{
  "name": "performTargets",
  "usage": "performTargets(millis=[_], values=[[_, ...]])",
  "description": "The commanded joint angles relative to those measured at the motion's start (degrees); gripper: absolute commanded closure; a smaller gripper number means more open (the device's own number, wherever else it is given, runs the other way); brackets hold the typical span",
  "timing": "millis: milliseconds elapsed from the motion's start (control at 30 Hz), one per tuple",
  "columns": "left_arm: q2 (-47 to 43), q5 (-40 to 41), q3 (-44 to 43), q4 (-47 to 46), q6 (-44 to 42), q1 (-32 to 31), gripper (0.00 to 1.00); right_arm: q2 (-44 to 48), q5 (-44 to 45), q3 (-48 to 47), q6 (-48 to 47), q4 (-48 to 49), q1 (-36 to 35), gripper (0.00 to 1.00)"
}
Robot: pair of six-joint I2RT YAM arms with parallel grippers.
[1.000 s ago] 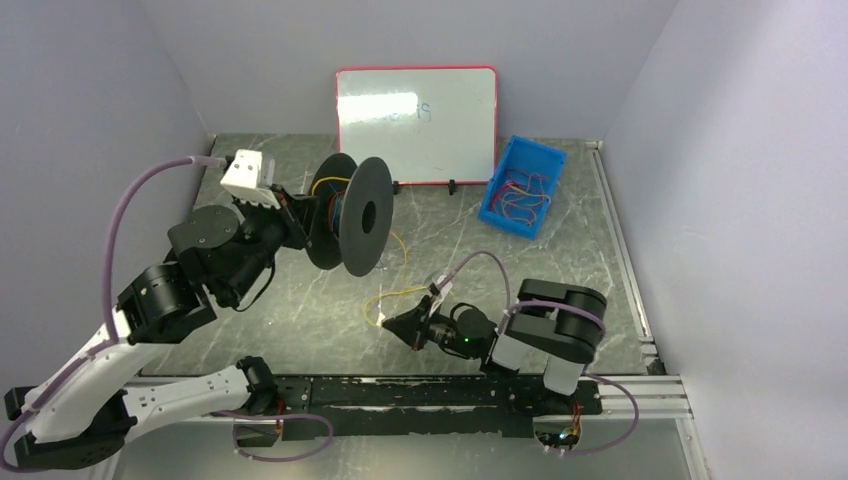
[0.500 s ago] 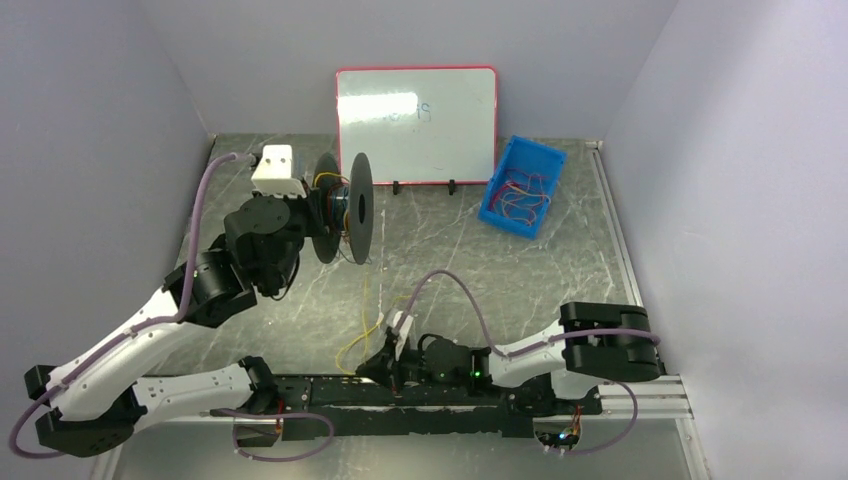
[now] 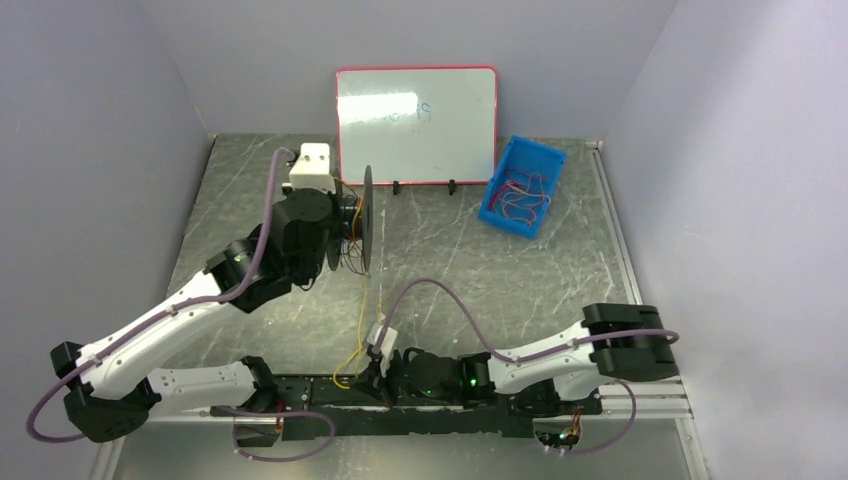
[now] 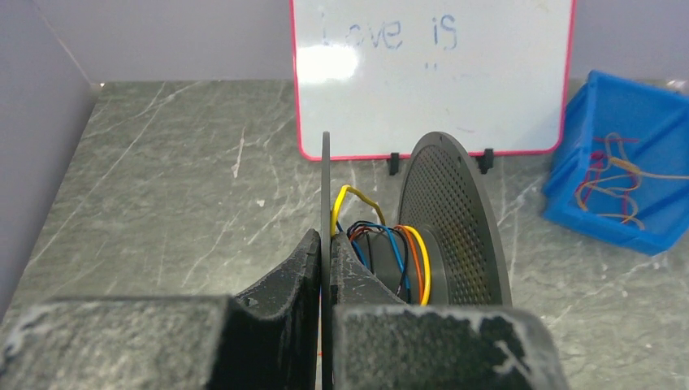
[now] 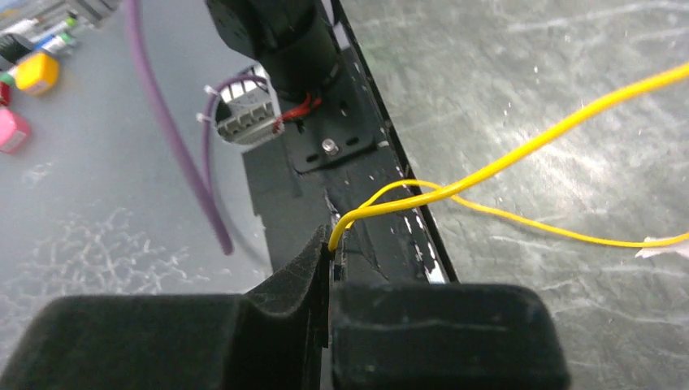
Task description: Wrap the cables
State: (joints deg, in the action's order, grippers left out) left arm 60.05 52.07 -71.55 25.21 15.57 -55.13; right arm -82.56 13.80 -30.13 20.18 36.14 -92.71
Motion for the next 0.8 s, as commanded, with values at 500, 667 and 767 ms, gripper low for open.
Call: performTargets(millis=[500, 667, 767], values=[[0.8, -1.3, 12.7, -1.2, 9.6, 1.9, 0.93, 13.1, 18.5, -22.7, -4.9, -43.8, -2.3, 1.0], [0.4, -2.8, 14.2, -0.7, 10.0, 1.9, 0.93, 13.4, 24.9, -29.4, -6.5, -53.4, -0.8, 1.0], [-0.3, -4.3, 15.0, -0.7, 9.6, 1.7, 0.93, 14.7, 26.0, -31.3, -8.2, -56.3, 2.0, 1.0]])
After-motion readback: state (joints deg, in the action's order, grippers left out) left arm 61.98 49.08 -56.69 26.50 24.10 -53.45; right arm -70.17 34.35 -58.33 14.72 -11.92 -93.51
